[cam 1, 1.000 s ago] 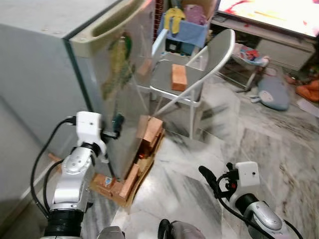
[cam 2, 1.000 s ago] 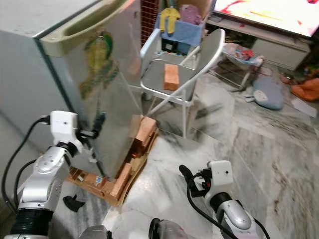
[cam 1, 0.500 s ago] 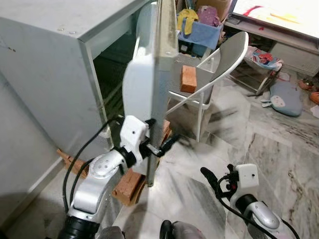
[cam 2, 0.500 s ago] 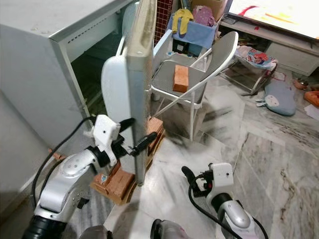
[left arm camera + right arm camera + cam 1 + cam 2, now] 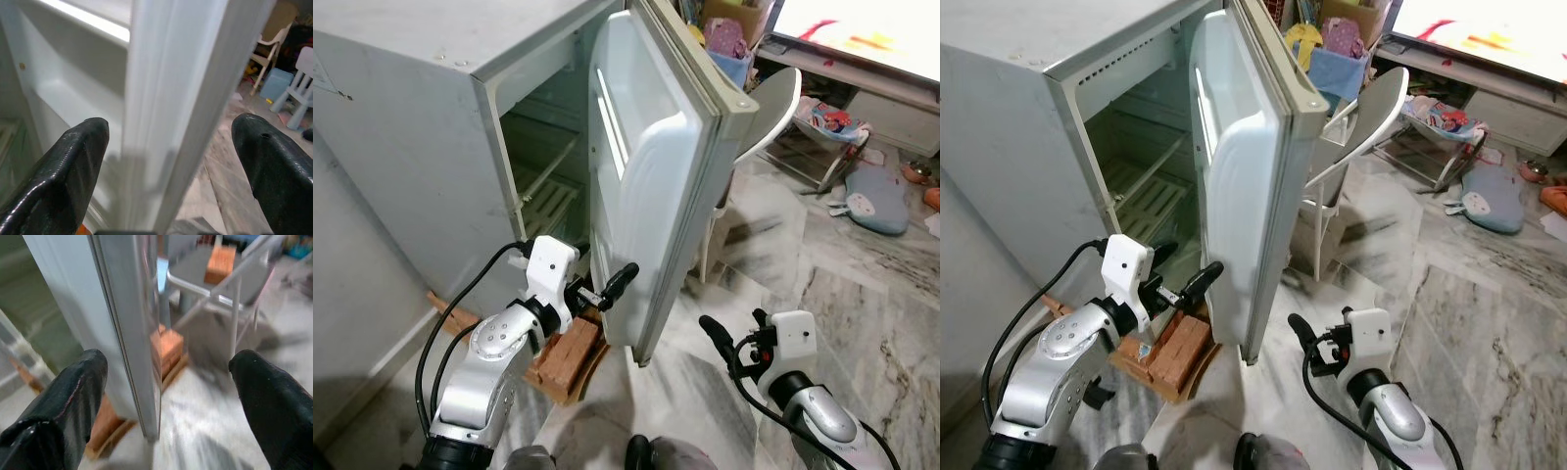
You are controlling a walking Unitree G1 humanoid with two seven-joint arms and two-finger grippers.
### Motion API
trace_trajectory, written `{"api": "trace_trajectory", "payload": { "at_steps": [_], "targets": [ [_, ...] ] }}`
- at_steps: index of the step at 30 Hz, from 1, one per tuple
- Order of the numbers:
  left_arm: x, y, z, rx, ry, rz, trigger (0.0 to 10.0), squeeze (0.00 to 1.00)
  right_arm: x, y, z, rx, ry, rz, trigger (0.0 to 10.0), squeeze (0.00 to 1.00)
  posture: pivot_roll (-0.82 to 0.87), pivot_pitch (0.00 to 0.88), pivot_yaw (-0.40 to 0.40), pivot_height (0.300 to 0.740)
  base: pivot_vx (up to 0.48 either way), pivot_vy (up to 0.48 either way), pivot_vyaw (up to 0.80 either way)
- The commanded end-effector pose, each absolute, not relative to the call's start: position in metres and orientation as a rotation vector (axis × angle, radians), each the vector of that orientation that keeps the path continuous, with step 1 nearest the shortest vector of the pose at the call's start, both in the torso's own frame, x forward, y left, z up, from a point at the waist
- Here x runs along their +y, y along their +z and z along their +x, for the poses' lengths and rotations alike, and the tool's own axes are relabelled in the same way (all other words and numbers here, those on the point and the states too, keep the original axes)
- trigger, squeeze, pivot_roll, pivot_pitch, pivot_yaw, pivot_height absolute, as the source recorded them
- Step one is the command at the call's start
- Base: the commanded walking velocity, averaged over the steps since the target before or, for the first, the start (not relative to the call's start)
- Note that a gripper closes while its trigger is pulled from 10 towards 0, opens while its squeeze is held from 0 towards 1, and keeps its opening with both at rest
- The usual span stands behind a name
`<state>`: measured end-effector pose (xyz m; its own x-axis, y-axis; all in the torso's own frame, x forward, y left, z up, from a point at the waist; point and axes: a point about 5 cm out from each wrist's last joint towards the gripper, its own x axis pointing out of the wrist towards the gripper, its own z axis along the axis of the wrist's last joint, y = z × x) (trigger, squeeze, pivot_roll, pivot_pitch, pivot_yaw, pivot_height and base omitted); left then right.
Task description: Restocking fridge
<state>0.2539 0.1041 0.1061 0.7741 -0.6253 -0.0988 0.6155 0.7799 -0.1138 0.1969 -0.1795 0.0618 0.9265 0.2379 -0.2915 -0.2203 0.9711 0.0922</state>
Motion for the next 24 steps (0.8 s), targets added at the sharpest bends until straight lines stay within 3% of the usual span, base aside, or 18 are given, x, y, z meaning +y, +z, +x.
{"api": "trace_trajectory", "payload": {
  "at_steps": [1, 24],
  "targets": [
    [0.097, 0.109, 0.254, 0.118, -0.709, -0.072, 10.0, 0.00, -0.181, 0.073, 0.201, 0.281, 0.222, 0.044, 10.0, 0.00, 0.07, 0.015, -0.088, 0.740, 0.281, -0.386, 0.00],
    [0.085, 0.107, 0.248, 0.119, -0.773, -0.050, 10.0, 0.00, -0.172, 0.091, 0.202, 0.301, 0.196, 0.059, 10.0, 0.00, 0.07, 0.003, -0.093, 0.740, 0.355, -0.314, 0.00]
  ]
}}
